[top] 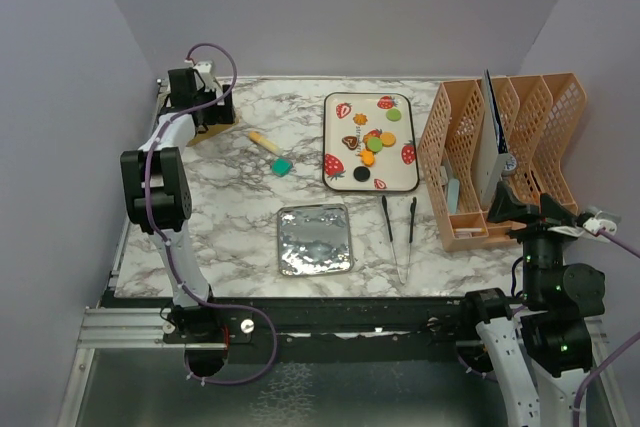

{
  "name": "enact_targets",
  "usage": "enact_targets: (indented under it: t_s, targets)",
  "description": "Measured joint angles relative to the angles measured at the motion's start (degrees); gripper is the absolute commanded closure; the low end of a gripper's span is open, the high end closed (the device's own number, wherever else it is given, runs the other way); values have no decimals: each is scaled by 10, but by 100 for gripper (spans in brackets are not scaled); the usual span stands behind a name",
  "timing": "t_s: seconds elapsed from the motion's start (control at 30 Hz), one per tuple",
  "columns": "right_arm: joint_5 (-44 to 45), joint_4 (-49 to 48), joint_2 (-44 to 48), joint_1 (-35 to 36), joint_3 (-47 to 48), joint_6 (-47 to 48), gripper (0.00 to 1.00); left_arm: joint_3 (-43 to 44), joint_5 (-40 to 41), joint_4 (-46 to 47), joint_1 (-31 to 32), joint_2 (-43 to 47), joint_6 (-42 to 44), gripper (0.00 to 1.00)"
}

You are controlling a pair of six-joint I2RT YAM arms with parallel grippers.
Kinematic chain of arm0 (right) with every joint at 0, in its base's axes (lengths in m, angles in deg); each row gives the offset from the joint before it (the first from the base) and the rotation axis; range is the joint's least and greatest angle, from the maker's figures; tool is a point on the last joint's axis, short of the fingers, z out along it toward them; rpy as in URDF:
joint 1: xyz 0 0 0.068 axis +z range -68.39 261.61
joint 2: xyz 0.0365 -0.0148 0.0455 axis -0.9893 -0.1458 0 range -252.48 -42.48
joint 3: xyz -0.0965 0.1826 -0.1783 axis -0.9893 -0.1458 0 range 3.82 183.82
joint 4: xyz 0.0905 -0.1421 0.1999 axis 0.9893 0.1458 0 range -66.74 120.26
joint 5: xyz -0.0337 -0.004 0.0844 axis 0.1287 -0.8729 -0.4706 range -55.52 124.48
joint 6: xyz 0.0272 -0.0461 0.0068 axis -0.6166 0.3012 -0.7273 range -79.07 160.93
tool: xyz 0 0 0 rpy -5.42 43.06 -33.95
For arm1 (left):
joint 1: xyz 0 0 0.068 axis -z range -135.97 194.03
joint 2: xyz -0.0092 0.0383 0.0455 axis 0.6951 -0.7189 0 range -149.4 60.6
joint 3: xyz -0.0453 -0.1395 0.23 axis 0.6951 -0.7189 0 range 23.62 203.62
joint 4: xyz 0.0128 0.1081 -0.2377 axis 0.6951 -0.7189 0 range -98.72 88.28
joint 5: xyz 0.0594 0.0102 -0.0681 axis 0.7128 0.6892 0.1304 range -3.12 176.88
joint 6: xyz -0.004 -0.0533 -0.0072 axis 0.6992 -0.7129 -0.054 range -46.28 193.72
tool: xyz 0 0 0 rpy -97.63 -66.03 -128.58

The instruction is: Pack the cookies

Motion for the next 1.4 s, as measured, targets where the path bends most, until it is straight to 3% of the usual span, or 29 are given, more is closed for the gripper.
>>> enact_targets:
  t_s: [0.9,1.4]
  targets:
    - [0,0,-13,0,0,0,0,-13,-6,-12,0,-37,80,2]
    - [0,0,-12,0,0,0,0,-156,-38,-37,13,85,31,1]
